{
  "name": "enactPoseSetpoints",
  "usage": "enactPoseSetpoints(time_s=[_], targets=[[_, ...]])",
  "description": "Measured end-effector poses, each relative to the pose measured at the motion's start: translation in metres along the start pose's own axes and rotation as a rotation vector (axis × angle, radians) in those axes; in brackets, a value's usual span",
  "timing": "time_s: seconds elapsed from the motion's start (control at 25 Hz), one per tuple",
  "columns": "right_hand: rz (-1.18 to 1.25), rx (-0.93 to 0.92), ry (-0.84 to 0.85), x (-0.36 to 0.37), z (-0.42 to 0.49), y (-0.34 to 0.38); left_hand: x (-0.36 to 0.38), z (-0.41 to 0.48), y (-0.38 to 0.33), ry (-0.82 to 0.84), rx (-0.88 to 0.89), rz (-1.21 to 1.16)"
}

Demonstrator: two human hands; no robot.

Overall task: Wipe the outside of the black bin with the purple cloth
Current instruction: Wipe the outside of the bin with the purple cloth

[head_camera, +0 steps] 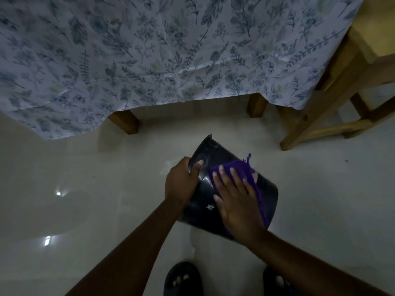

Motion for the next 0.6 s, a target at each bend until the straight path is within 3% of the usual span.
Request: enactPoseSetpoints(time_s=[0.08, 0.24, 0.32, 0.44, 0.52, 0.6], targets=[[0.053, 0.02, 0.011, -0.005, 0.032, -0.014, 0.003, 0.001, -0.003, 0.013, 0.017, -0.033], [0.344, 0.345, 0.178, -0.009, 0.097, -0.064, 0.0, 0.004, -0.003, 0.024, 0.0, -0.018], [0.242, 0.29, 0.094, -0.008, 0.072, -0.052, 0.003, 0.008, -0.006, 0.051, -0.023, 0.019], [-0.005, 0.019, 0.011, -0.002, 0.012, -0.01, 0.009, 0.027, -0.016, 0.091, -0.028, 0.059], [-0.007, 0.002, 0.004, -0.007, 0.03, -0.023, 0.011, 0.033, -0.03, 0.152, 0.032, -0.015], [0.091, 0.11, 0.055, -0.018, 0.074, -0.054, 0.009, 0.025, -0.033, 0.21, 0.044, -0.162]])
Point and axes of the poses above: each hand's wrist, its own z-axis towards the middle knuckle, its own x-axis out of the palm, y = z × x, the point moved 7 cm from there along z, towards the middle knuckle, and after that the axes turned 4 degrees about x, right-handed, at the moved point
